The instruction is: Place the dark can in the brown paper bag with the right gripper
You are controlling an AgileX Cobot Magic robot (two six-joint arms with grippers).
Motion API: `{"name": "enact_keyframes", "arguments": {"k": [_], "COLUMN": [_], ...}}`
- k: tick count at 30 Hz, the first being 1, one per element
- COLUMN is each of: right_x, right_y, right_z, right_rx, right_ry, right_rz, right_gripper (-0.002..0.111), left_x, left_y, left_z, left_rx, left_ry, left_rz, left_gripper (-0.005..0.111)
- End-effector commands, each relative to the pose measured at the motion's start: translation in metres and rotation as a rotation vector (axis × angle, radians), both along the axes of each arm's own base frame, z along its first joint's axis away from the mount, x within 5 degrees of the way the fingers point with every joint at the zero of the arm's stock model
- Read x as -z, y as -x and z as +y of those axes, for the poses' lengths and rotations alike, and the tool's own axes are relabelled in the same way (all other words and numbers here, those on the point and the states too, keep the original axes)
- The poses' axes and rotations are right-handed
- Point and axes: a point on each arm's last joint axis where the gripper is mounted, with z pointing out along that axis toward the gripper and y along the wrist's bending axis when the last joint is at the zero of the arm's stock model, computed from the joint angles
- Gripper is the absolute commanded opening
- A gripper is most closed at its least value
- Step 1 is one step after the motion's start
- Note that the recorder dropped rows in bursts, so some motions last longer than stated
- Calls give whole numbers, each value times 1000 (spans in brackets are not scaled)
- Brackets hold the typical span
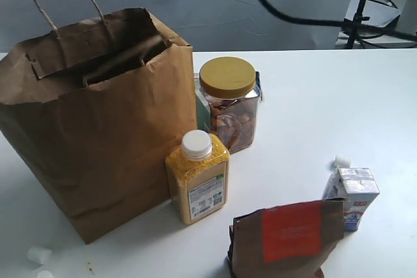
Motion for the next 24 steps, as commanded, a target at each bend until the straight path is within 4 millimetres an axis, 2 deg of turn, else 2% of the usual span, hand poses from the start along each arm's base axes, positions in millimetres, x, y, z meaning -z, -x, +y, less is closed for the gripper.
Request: {"name": "enact_keyframes", "arguments": {"k": [1, 4, 14, 21, 24], "right_x": [-30, -37, -15, 10, 28], "right_y": [10, 16, 30, 36, 34], "right_z": [-20, -33, -69, -92, -103], "right_rx": [9, 31, 105, 159, 200], "right_ry": [-29, -29, 57, 120, 141], "right_rz": [-146, -200, -243, -224, -198], "right_gripper": [0, 0, 0, 0, 0], "left_x": [1, 1, 1, 1, 1], "left_y": [0, 0, 0, 0, 0], "left_z": [0, 0, 0, 0, 0], "left_rx": [5, 5, 5, 5, 5], "left_ry": [1, 1, 1, 1, 1], "left_rz": [-5, -5, -5, -5, -5], "left_gripper": [0, 0, 0, 0, 0]}}
